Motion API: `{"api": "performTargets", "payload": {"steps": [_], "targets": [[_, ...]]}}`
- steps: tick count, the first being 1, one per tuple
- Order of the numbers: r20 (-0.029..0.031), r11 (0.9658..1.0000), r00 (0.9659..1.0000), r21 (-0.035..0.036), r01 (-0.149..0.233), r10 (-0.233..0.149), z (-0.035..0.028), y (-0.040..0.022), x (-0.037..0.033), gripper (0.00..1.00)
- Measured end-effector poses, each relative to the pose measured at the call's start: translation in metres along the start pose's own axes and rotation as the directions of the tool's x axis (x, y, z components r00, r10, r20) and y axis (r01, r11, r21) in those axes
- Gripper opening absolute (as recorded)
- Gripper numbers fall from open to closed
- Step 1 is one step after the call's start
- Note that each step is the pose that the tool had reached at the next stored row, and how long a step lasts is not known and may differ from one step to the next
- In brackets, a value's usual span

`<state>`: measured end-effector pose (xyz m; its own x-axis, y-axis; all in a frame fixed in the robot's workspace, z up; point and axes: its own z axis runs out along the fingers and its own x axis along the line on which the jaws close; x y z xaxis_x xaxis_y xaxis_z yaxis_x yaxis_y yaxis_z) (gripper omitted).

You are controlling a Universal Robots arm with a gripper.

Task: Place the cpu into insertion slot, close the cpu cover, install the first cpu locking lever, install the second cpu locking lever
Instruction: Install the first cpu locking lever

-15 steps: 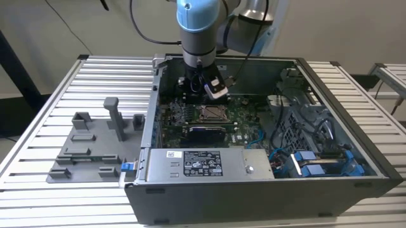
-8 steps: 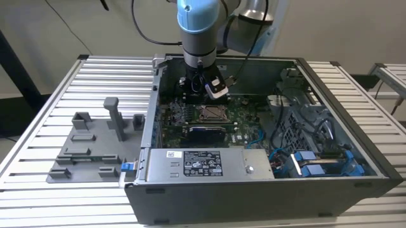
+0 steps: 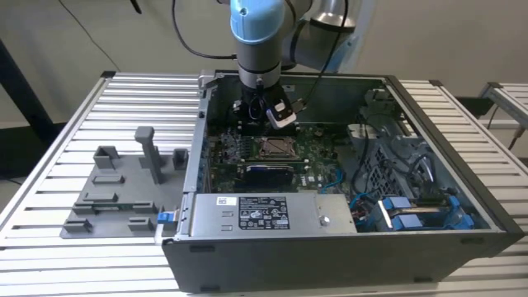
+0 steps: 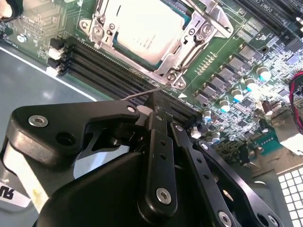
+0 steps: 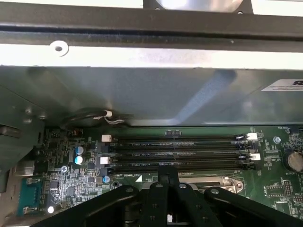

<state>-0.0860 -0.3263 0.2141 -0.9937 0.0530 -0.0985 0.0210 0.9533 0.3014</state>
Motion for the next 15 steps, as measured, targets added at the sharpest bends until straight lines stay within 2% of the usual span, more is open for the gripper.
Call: {"api": "performTargets", "payload": {"steps": [15], "targets": [[-0.0002, 1.0000, 1.0000, 0.0003, 0.000, 0.000, 0.0040, -0.0018, -0.0019, 0.11]]}}
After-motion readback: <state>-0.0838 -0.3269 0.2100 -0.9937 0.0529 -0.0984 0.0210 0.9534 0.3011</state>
